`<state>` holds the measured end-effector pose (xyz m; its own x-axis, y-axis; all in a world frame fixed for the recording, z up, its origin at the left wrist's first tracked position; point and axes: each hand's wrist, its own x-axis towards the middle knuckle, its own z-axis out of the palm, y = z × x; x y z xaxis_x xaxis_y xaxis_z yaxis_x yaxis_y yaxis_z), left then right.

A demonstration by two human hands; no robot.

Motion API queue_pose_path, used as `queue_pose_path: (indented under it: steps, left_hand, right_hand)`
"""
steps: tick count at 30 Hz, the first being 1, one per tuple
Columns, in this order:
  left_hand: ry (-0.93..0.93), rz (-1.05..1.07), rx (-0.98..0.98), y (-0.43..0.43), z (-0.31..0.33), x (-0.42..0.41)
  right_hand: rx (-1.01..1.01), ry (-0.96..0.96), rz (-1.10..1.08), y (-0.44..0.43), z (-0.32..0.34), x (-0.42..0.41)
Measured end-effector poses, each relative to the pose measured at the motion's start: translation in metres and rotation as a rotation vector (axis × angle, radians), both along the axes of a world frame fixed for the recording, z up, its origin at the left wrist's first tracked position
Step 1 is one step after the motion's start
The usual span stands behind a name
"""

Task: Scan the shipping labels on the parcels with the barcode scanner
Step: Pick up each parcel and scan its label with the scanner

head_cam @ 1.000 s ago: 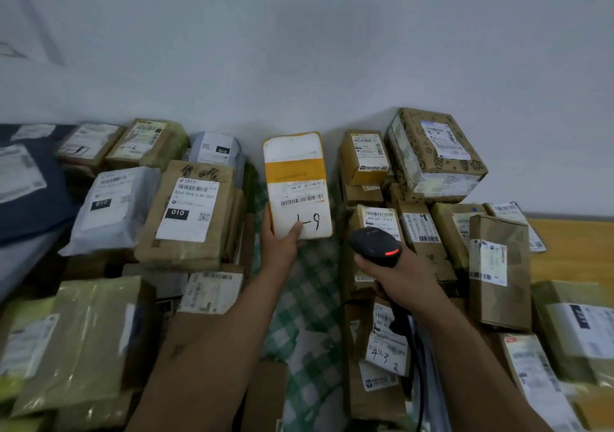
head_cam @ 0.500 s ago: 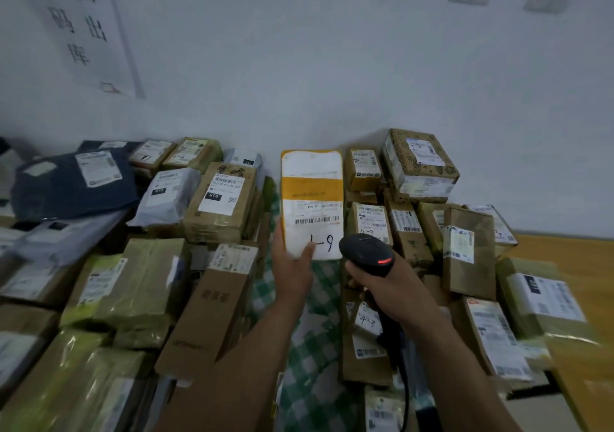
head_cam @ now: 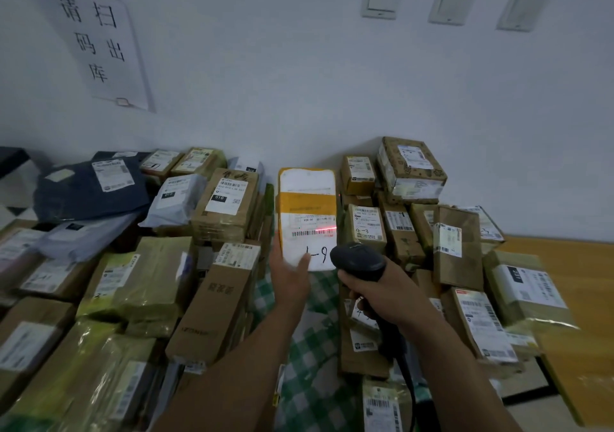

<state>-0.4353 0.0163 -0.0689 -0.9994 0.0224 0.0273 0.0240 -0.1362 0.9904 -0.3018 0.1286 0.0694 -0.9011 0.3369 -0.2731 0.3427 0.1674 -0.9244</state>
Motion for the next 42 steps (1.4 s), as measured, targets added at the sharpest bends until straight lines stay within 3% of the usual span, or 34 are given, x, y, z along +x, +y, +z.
queue_pose_path:
  steps: [12,15,29,34,38,42]
  left_hand:
    - [-0.004,0.006,-0.069,-0.001,-0.008,-0.01]
    - [-0.083,-0.033,-0.065,0.004,-0.008,-0.02]
    - [-0.38,-0.093,-0.37,0.052,-0.055,-0.148]
    - [-0.388,-0.125,-0.402,0.066,-0.071,-0.189]
    - [-0.267,-0.181,-0.788,0.073,-0.079,-0.197]
    - [-0.19,-0.404,-1.105,0.086,-0.085,-0.18]
  right_hand:
    - [-0.015,-0.005,0.018,0.005,-0.001,-0.004]
    - [-0.013,-0.021,-0.01,0.016,-0.007,-0.011]
    - [0.036,-0.152,-0.039,0.071,-0.033,-0.111]
    - [0.085,-0.169,-0.024,0.088,-0.047,-0.136]
    - [0.067,-0.2,0.0,0.097,-0.054,-0.148]
    - [0.055,-0.21,0.02,0.104,-0.064,-0.153]
